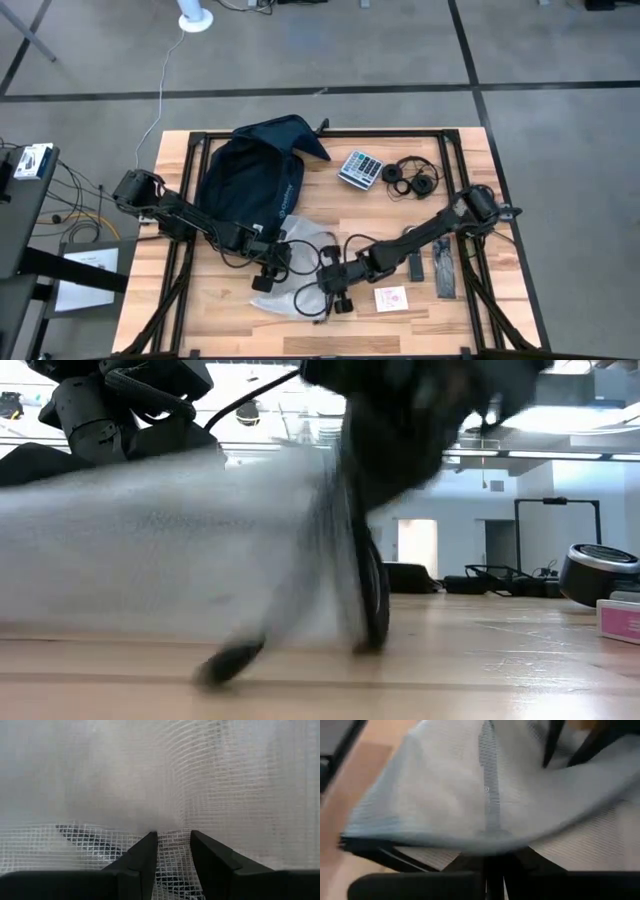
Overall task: Unpack backpack
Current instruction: Remove the black pen from the white zip bag
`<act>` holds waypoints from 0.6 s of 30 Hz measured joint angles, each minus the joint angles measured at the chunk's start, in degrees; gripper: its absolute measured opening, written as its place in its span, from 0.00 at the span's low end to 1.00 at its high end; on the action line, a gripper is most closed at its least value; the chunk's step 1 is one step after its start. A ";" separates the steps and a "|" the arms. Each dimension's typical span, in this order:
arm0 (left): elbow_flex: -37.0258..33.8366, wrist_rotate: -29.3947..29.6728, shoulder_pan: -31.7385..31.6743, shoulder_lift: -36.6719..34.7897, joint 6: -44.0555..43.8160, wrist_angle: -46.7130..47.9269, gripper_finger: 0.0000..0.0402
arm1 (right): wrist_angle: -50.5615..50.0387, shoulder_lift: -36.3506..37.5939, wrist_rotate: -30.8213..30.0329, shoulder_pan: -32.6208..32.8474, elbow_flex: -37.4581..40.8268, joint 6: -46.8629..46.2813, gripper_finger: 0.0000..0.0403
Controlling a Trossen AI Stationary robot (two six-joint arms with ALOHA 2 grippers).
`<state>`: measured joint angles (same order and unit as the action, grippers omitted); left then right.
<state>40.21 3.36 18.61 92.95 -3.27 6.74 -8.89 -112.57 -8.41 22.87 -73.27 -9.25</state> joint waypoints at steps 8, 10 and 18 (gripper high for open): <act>0.02 0.02 -0.02 0.00 0.22 0.14 0.27 | -26.87 1.84 -0.75 1.16 -5.73 -11.69 0.05; 0.02 0.04 0.00 0.00 0.23 0.15 0.27 | -33.22 1.78 -0.75 1.72 -5.71 -16.39 0.06; 0.02 0.02 0.00 0.00 -0.26 0.20 0.27 | -47.74 1.81 -1.71 5.65 -5.55 -36.26 0.06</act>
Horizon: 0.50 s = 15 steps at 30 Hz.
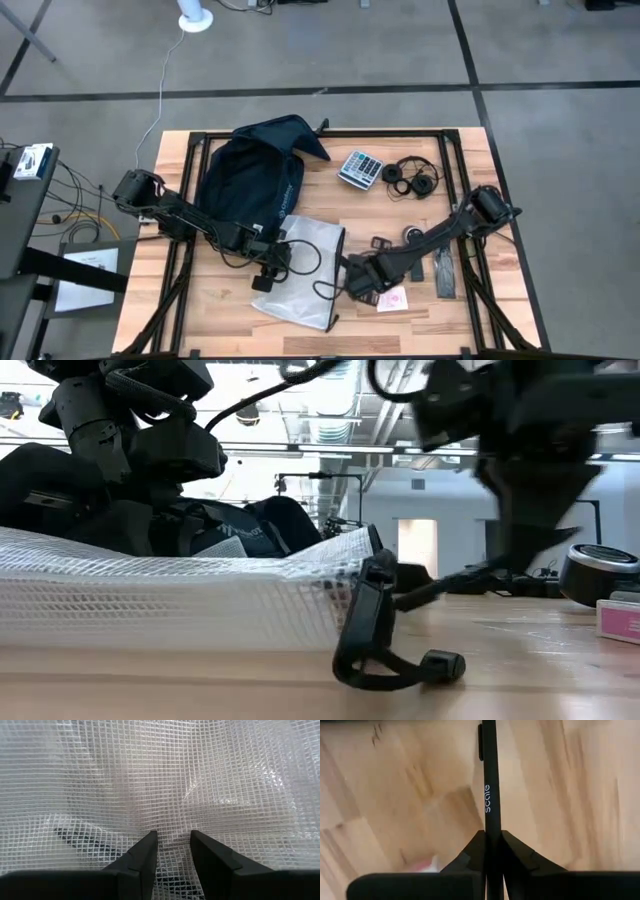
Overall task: Unpack backpack
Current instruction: Remove the black pen from the white zip bag
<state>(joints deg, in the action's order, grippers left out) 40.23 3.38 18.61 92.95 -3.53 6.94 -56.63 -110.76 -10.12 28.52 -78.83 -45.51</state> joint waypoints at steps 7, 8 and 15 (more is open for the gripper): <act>0.00 -0.04 0.00 0.00 1.19 -0.03 0.27 | -5.05 0.00 -2.25 4.56 1.50 -15.79 0.07; 0.00 -0.04 0.00 0.00 1.31 -0.14 0.27 | -5.77 -0.02 -3.21 5.04 1.67 -18.61 0.07; 0.14 -0.02 0.00 0.04 2.18 -0.49 0.27 | -10.84 -0.04 -6.76 6.63 3.60 -37.55 0.10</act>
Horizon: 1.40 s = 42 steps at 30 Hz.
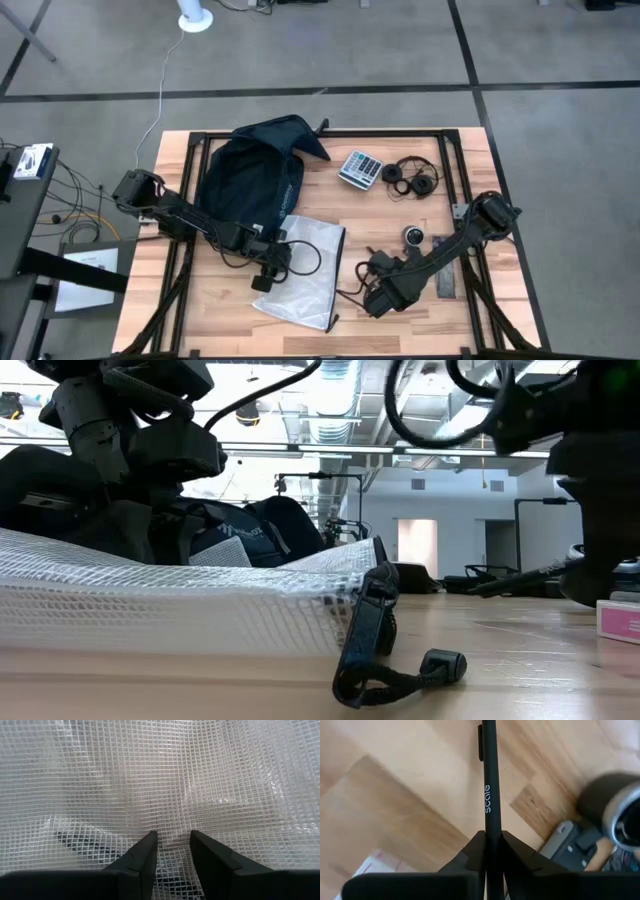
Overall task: Unpack backpack
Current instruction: Remove the black pen from the white zip bag
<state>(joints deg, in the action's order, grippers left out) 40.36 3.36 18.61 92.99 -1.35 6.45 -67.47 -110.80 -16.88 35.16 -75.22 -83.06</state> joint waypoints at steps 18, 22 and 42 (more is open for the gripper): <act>1.22 0.09 0.00 -1.04 4.34 -1.43 0.27 | -10.47 0.09 -4.46 0.81 -12.30 7.70 0.37; 4.63 0.09 0.00 -1.07 6.39 2.13 0.27 | -2.02 0.09 -5.20 -0.09 -9.97 12.81 0.34; 11.97 5.39 -0.02 -1.14 5.55 27.37 0.27 | 52.97 0.02 -14.27 -6.48 12.25 34.78 0.02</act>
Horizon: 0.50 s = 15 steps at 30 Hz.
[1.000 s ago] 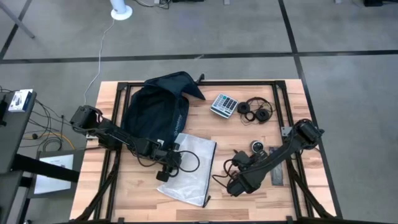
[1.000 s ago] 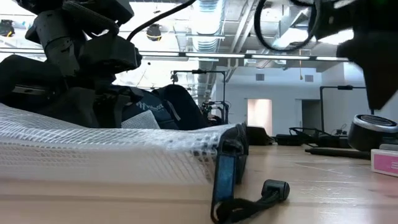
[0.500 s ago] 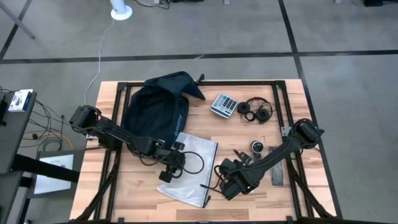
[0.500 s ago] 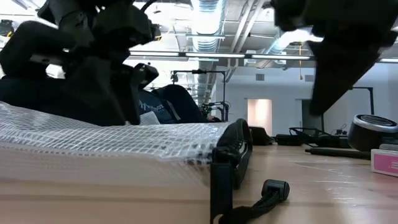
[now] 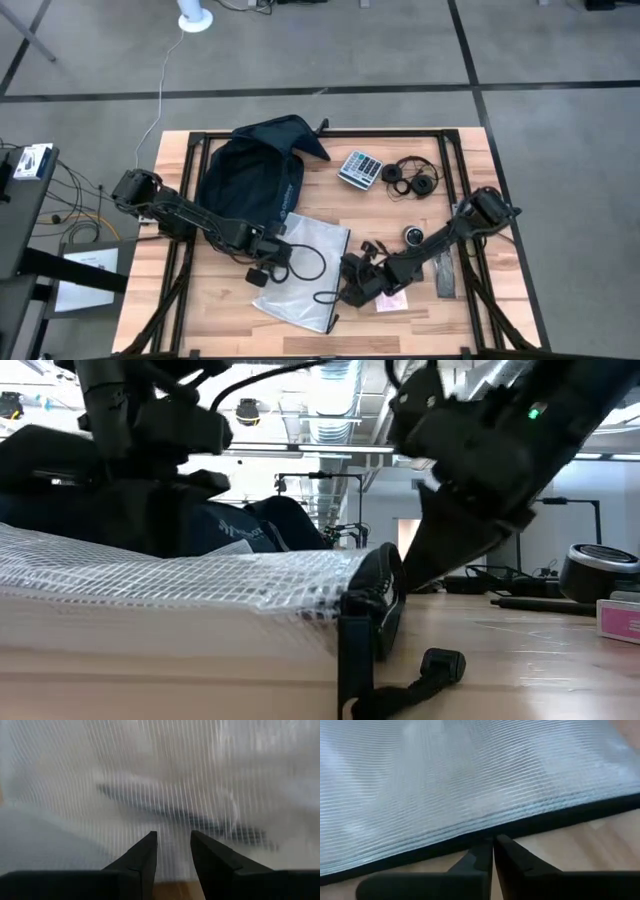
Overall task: Unpack backpack
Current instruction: Remove the black pen from the white zip bag
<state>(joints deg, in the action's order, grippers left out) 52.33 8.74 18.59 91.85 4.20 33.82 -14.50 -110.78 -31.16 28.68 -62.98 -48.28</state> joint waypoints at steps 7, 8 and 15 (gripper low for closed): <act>-5.84 2.76 -0.04 -0.04 -1.88 -7.83 0.27 | 16.33 -0.02 1.60 -1.89 1.22 12.87 0.00; -7.03 2.80 -0.02 -0.06 -2.57 -9.56 0.27 | 17.69 -0.03 1.93 -1.87 1.22 13.86 0.00; -15.15 1.60 -0.03 -0.32 -9.41 -28.19 0.27 | 20.78 -0.02 2.60 -1.82 1.24 15.81 0.00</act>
<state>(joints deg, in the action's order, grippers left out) 37.18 10.34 18.55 91.54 -5.21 5.63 6.28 -110.80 -28.56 26.85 -61.73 -32.47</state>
